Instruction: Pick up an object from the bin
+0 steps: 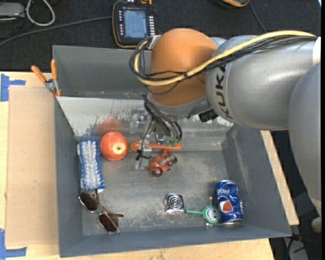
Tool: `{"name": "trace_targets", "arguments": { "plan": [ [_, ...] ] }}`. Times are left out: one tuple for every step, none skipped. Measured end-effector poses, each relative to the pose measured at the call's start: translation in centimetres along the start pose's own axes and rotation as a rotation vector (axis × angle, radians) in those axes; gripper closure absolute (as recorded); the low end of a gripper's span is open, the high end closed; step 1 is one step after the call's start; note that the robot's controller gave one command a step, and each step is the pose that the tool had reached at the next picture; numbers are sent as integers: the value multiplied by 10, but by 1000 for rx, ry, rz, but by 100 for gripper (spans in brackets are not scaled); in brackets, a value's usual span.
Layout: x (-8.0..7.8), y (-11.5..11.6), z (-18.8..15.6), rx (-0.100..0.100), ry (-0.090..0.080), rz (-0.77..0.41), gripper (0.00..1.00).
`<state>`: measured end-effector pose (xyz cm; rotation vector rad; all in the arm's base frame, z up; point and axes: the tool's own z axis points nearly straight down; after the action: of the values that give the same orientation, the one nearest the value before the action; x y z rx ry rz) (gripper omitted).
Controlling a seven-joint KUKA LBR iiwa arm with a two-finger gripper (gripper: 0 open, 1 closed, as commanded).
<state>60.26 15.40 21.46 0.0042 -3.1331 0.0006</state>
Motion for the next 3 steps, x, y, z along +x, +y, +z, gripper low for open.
{"name": "trace_targets", "arguments": {
  "plan": [
    [-2,-1,-4,-1,-8,4,0],
    [28,-21,94,2,6,14,0],
    [56,-45,80,-2,-14,-43,0]
  ]
}}
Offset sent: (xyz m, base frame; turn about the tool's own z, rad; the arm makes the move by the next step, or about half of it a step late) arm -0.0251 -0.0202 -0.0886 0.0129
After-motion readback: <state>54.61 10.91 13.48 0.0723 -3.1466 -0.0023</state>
